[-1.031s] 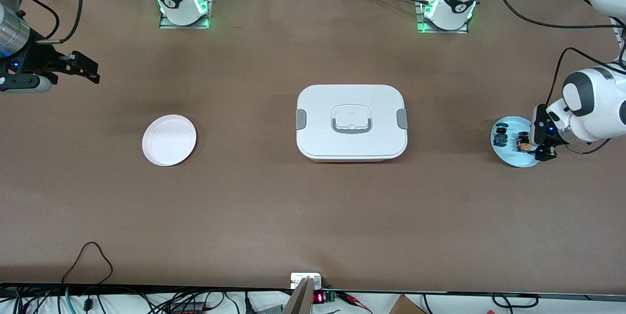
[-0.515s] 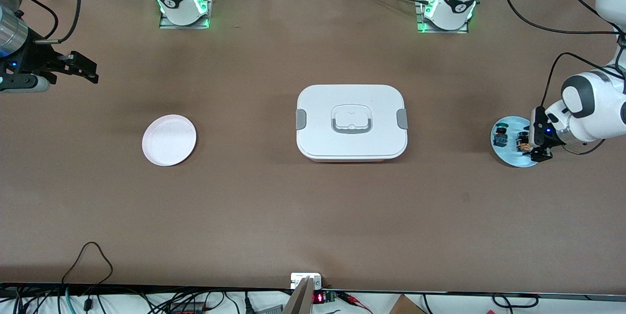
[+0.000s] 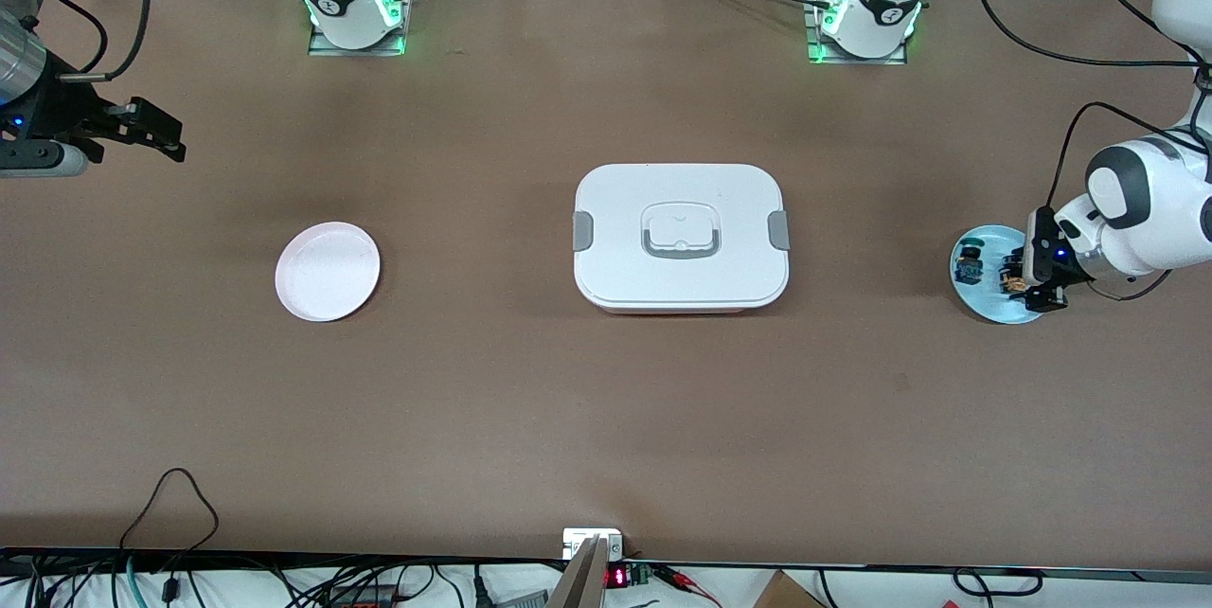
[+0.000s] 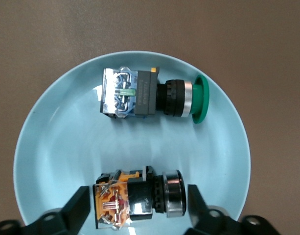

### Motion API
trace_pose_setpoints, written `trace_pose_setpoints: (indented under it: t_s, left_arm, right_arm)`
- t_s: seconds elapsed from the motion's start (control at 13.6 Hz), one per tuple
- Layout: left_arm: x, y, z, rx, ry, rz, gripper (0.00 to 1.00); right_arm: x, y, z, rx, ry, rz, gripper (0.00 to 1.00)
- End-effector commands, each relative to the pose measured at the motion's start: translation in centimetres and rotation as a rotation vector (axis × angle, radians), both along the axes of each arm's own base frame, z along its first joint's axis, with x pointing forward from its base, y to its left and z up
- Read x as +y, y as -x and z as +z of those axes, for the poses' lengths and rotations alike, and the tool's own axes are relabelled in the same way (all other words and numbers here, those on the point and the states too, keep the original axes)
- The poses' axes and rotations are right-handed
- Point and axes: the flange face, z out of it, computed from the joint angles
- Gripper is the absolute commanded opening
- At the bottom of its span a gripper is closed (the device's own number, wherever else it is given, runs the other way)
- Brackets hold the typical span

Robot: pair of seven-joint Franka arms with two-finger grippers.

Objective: Transfer orange switch to right arm and place
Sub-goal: 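Lower the left gripper over the orange switch on the blue plate, then close the left gripper on the orange switch and lift it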

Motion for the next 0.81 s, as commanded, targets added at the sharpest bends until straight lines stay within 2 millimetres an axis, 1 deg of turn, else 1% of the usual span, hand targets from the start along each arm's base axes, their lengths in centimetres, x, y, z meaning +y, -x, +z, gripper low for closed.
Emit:
trace_pose_setpoints:
  t_s: [0.0, 0.07, 0.15, 0.22, 0.37, 0.44, 0.52, 0.59, 0.66, 0.74]
  left_arm:
    - [-0.2, -0.6, 0.4, -0.028, 0.013, -0.069, 0.2]
    - [-0.3, -0.9, 0.6, -0.035, 0.013, -0.096, 0.09]
    - [-0.6, -1.1, 1.1, -0.045, 0.012, -0.123, 0.0]
    - [-1.4, -1.6, 1.8, -0.056, 0.018, -0.14, 0.0]
    - [-1.6, -2.4, 4.1, -0.083, -0.001, -0.15, 0.0]
    - [-2.8, -2.8, 5.2, -0.084, 0.001, -0.17, 0.0]
    - [-3.2, -2.9, 6.1, -0.069, 0.006, -0.174, 0.0]
    - [-3.2, -3.3, 7.5, -0.054, 0.007, -0.177, 0.0]
    - [-4.1, -3.6, 8.5, -0.015, 0.028, -0.192, 0.0]
    - [-5.6, -4.5, 10.0, 0.01, 0.061, -0.21, 0.0]
  right_arm:
    - [0.2, -0.4, 2.3, -0.014, -0.011, 0.004, 1.0]
    - [0.1, -0.4, 2.9, -0.023, -0.011, 0.013, 1.0]
    - [0.2, -0.2, 2.8, -0.008, -0.006, 0.008, 1.0]
    - [0.2, -0.1, 2.7, 0.003, -0.007, -0.003, 1.0]
    - [-0.4, -0.1, 2.5, 0.004, -0.013, -0.02, 1.0]
    - [-0.6, -0.1, 2.5, 0.006, -0.014, -0.019, 1.0]
    - [-0.4, 0.1, 2.9, 0.0, -0.014, -0.019, 1.0]
    - [-0.4, 0.1, 3.0, -0.003, -0.014, -0.017, 1.0]
    - [-0.3, 0.1, 3.0, -0.004, -0.014, -0.016, 1.0]
    - [-0.3, 0.2, 2.9, 0.0, -0.014, -0.017, 1.0]
